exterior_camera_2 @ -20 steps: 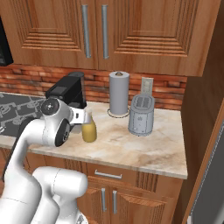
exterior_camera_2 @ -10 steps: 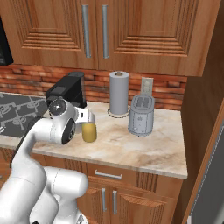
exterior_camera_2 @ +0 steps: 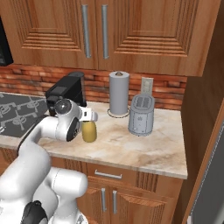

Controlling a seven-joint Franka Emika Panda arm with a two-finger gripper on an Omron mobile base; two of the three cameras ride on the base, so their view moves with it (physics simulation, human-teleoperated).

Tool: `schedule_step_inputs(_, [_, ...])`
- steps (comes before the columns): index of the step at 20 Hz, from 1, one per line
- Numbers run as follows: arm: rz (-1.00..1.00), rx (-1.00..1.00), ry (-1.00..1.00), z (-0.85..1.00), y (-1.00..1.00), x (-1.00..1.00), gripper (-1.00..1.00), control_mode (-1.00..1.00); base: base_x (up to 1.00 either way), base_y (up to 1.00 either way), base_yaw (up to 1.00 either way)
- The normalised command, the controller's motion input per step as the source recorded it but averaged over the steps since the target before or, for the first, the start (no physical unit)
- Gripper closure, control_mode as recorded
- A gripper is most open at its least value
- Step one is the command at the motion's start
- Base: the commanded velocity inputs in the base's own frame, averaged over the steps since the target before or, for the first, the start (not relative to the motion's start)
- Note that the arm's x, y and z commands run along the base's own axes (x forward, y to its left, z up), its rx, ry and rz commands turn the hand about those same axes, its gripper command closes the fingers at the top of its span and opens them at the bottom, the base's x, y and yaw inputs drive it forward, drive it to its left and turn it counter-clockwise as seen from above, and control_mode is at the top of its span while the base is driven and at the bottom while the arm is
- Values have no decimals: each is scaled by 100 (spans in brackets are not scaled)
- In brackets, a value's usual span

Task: Move the radish and lemonade from the second highest shelf to the top shelf to make space. Then, place the pitcher from the counter on the cleared second highest shelf.

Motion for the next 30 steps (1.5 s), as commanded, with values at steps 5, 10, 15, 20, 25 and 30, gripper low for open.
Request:
schedule_step_inputs(5, [1,0,0,-14,0,28,-100,-100,0,0,0])
schedule_step_inputs(10, [1,0,0,-16,0,25,-100,-100,0,0,0])
schedule_step_inputs(15, [1,0,0,-15,0,24,-100,-100,0,0,0])
schedule_step_inputs(20, [1,0,0,-15,0,24,-100,-100,0,0,0])
schedule_step_inputs(25, [0,0,0,-13,0,25,-100,-100,0,0,0])
schedule_step_inputs(30, [0,0,0,-14,0,23,-100,-100,0,0,0])
